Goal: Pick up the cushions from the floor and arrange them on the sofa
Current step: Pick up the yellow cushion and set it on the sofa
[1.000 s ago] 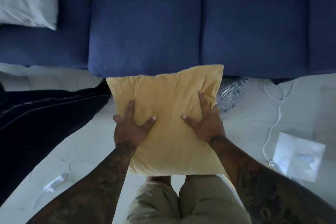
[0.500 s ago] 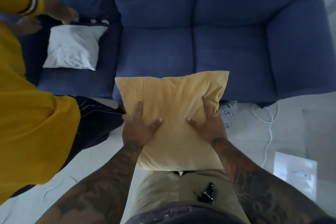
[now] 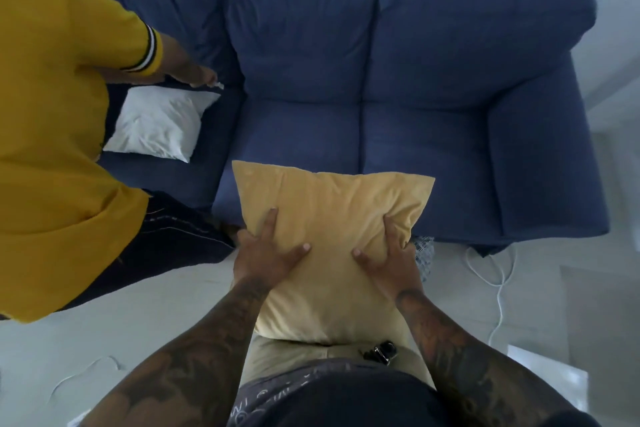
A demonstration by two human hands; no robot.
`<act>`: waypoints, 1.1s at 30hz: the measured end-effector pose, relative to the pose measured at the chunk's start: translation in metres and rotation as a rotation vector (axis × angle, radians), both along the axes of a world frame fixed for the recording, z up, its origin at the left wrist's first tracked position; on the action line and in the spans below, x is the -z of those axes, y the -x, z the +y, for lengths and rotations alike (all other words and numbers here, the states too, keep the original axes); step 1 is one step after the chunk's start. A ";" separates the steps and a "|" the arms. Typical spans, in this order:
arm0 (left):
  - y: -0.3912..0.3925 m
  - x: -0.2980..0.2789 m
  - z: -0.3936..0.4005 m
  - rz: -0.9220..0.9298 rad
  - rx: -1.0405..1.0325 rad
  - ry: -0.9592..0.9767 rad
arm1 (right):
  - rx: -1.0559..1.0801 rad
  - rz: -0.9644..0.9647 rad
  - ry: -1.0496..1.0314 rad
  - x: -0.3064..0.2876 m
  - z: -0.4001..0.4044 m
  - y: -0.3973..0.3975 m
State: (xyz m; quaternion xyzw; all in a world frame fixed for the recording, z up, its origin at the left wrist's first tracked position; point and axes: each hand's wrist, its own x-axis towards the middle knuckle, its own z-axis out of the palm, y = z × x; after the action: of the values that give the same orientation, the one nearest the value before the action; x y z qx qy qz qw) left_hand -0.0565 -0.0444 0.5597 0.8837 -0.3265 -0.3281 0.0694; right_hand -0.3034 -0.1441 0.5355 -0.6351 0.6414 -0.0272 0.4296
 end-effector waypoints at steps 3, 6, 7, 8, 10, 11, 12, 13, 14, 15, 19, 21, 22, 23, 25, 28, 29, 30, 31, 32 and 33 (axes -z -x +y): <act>0.001 -0.004 -0.004 -0.028 -0.014 -0.010 | -0.038 0.016 0.011 -0.006 -0.004 0.000; 0.000 -0.007 -0.009 -0.047 -0.032 -0.009 | -0.068 0.023 0.028 -0.009 -0.013 -0.003; -0.001 -0.008 -0.012 -0.044 -0.037 0.002 | -0.068 0.016 0.027 -0.010 -0.018 -0.005; -0.002 -0.009 -0.015 -0.039 -0.044 0.016 | -0.064 0.008 0.022 -0.011 -0.022 -0.006; -0.005 -0.011 -0.022 -0.034 -0.052 0.046 | -0.052 -0.011 0.012 -0.012 -0.031 -0.009; -0.006 -0.012 -0.026 -0.031 -0.050 0.058 | -0.047 -0.021 0.006 -0.011 -0.034 -0.010; -0.008 -0.012 -0.030 -0.029 -0.045 0.063 | -0.041 -0.029 0.001 -0.011 -0.037 -0.011; -0.010 -0.013 -0.034 -0.031 -0.039 0.063 | -0.035 -0.034 -0.003 -0.012 -0.041 -0.012; -0.013 -0.014 -0.038 -0.034 -0.033 0.060 | -0.031 -0.036 -0.004 -0.012 -0.044 -0.014; -0.015 -0.014 -0.043 -0.034 -0.030 0.058 | -0.030 -0.036 -0.001 -0.012 -0.047 -0.016; -0.029 -0.012 -0.061 -0.011 -0.013 0.049 | -0.023 -0.030 -0.002 -0.011 -0.062 -0.028; -0.037 -0.007 -0.073 0.009 -0.004 0.053 | -0.017 -0.022 -0.001 -0.008 -0.071 -0.035; -0.042 -0.004 -0.079 0.020 0.001 0.057 | -0.013 -0.015 -0.003 -0.006 -0.076 -0.040; -0.048 0.000 -0.085 0.032 0.006 0.061 | -0.009 -0.009 -0.007 -0.003 -0.081 -0.045; -0.061 0.008 -0.098 0.057 0.015 0.068 | 0.000 0.009 -0.015 0.003 -0.091 -0.058; -0.089 0.017 -0.123 0.078 0.045 0.083 | 0.041 0.033 -0.023 0.009 -0.107 -0.082; -0.100 0.020 -0.133 0.080 0.057 0.085 | 0.063 0.038 -0.021 0.010 -0.114 -0.092; -0.110 0.021 -0.144 0.084 0.065 0.088 | 0.082 0.039 -0.017 0.011 -0.121 -0.102; -0.122 0.023 -0.156 0.088 0.071 0.092 | 0.097 0.037 -0.015 0.011 -0.129 -0.112; -0.133 0.023 -0.167 0.088 0.078 0.096 | 0.110 0.031 -0.017 0.010 -0.138 -0.123; -0.145 0.024 -0.178 0.086 0.086 0.097 | 0.120 0.027 -0.020 0.008 -0.148 -0.134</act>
State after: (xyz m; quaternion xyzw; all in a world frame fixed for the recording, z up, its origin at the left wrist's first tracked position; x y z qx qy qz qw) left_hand 0.0887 -0.2228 0.5361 0.8496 -0.3764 -0.3522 0.1119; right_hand -0.1691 -0.2922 0.5275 -0.5915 0.6841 -0.0380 0.4250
